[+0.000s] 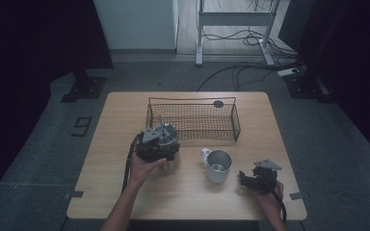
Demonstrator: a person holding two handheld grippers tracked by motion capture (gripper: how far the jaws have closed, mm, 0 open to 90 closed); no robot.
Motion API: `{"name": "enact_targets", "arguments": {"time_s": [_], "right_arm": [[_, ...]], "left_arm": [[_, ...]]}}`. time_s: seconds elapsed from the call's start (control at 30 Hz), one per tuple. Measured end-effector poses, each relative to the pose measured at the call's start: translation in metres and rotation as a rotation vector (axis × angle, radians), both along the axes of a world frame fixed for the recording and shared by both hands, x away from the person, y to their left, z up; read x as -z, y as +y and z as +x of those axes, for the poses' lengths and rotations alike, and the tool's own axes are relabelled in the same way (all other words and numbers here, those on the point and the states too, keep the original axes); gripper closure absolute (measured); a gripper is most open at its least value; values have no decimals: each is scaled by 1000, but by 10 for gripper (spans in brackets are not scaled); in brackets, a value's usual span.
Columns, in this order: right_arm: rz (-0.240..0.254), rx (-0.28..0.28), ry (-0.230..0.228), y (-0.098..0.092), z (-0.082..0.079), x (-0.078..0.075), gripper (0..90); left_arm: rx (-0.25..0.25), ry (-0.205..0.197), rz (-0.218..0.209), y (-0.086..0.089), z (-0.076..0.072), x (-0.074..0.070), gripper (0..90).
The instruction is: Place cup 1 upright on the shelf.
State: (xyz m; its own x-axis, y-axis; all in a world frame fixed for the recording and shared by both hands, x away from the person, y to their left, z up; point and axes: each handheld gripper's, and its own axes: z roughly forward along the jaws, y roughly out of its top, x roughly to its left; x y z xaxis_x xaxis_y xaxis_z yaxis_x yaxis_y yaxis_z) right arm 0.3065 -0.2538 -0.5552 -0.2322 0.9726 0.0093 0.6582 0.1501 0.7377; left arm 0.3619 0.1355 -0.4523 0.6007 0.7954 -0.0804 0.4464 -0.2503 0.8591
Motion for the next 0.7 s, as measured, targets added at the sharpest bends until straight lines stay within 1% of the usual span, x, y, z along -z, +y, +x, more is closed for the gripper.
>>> {"name": "enact_targets", "arguments": {"time_s": [0.5, 0.57, 0.7], "right_arm": [[2, 1, -1, 0, 0, 0, 130], [2, 1, -1, 0, 0, 0, 130], [2, 1, -2, 0, 0, 0, 130]], "left_arm": [[10, -5, -1, -7, 2, -1, 39], [6, -3, -10, -8, 3, -2, 40], [9, -4, -10, -9, 4, -4, 40]]}}
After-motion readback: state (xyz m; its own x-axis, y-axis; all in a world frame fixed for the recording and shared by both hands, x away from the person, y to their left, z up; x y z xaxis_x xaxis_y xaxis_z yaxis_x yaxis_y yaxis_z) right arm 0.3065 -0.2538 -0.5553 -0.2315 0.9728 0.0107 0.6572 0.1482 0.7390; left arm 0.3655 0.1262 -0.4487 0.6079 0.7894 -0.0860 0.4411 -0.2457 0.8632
